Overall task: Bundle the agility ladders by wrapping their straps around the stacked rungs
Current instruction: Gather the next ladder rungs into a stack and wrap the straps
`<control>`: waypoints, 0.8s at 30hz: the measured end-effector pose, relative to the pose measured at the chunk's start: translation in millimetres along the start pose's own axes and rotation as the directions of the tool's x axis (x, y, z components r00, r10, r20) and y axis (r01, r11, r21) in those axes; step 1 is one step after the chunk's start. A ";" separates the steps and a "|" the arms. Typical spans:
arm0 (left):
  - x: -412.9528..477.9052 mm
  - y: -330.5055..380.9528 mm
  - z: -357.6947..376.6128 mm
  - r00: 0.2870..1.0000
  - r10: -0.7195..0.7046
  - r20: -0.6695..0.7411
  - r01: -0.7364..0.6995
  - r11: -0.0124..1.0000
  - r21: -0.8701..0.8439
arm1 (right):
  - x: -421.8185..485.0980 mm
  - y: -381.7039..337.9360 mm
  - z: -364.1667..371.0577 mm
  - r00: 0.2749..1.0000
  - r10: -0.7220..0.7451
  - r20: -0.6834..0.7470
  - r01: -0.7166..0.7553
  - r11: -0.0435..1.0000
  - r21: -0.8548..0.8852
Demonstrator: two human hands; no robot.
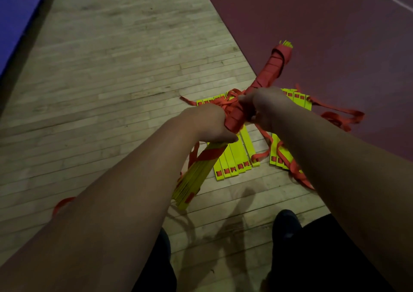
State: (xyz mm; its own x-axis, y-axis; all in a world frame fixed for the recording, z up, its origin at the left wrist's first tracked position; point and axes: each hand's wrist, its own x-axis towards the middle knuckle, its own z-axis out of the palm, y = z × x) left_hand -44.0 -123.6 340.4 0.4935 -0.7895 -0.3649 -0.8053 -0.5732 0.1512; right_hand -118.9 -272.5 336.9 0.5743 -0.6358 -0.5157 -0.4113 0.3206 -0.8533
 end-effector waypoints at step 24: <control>-9.8 -2.3 -15.0 0.979 0.084 0.186 -0.037 0.970 -0.242 | -0.6 -4.7 -3.1 0.999 0.035 0.020 -0.040 0.946 0.321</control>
State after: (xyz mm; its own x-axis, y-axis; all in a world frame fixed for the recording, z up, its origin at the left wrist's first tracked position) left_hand -42.1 -117.8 357.4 0.3547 -0.7804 -0.5150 -0.7196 -0.5795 0.3826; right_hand -119.5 -275.9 341.5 0.5737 -0.6098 -0.5468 -0.1851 0.5538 -0.8118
